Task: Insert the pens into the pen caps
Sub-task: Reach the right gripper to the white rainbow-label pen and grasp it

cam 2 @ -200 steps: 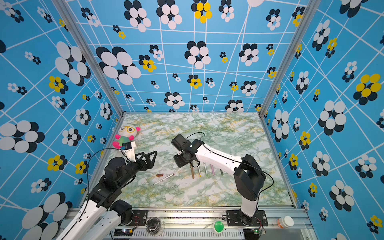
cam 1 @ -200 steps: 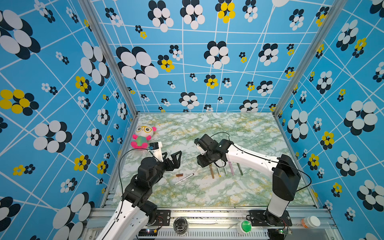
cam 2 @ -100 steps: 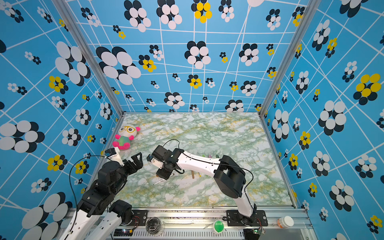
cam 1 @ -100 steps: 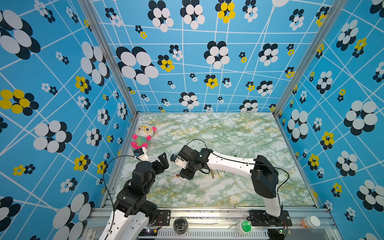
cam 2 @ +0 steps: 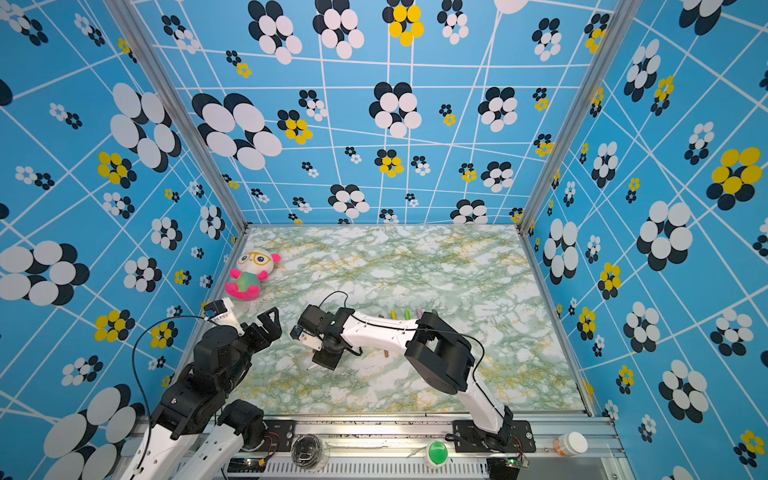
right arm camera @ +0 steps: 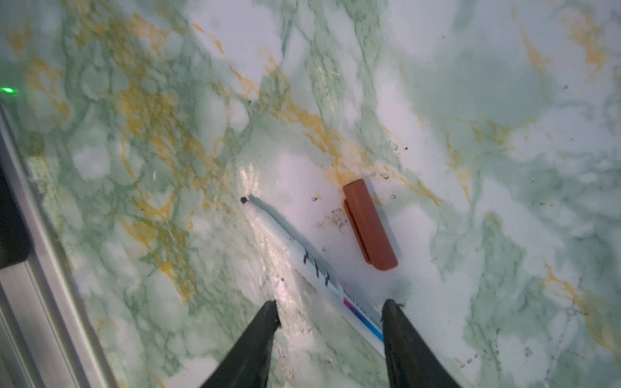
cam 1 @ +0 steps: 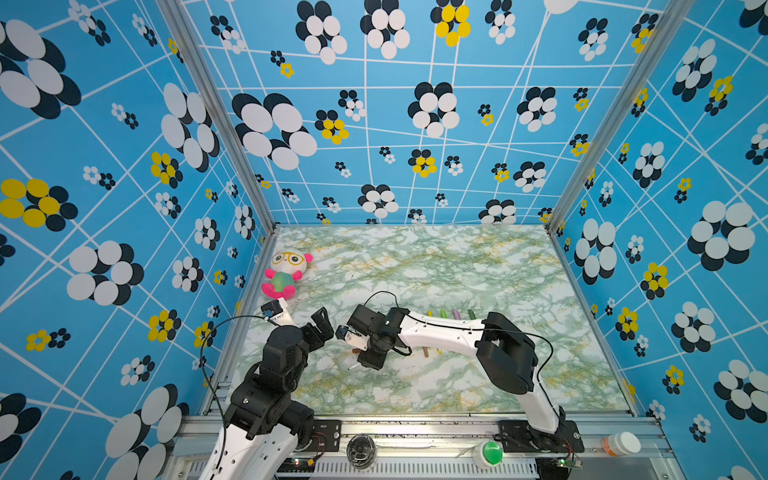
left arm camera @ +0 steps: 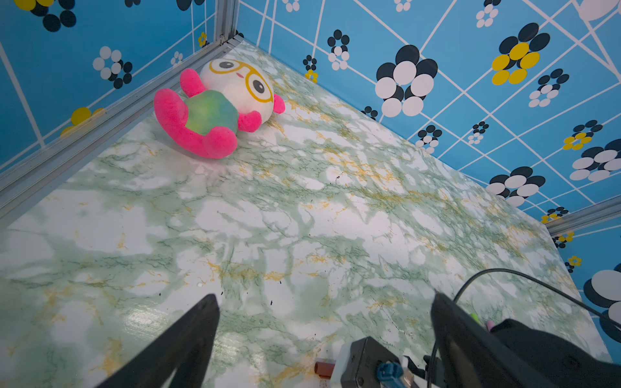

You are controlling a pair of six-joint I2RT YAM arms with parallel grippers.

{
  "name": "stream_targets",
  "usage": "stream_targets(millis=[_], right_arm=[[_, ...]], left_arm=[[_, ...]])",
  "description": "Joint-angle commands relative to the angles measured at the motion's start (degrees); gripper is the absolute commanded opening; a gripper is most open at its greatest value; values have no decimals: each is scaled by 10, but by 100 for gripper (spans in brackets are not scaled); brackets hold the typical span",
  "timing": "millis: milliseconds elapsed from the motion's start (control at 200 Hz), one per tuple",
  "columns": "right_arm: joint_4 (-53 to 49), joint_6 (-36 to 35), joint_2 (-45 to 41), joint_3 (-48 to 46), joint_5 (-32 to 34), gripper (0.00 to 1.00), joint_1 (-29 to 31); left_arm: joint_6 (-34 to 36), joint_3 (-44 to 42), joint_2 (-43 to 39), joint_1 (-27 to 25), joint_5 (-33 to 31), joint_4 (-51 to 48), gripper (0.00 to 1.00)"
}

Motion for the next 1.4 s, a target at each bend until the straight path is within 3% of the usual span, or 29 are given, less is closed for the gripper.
stream_targets(millis=[0, 375, 1394], right_arm=[[-23, -11, 32, 24, 13, 51, 3], [-35, -12, 45, 20, 9, 44, 4], [-10, 33, 11, -65, 36, 10, 5]], left_arm=[[-5, 0, -10, 8, -12, -6, 99], [-10, -8, -18, 16, -10, -3, 99], [-19, -15, -17, 24, 5, 7, 99]])
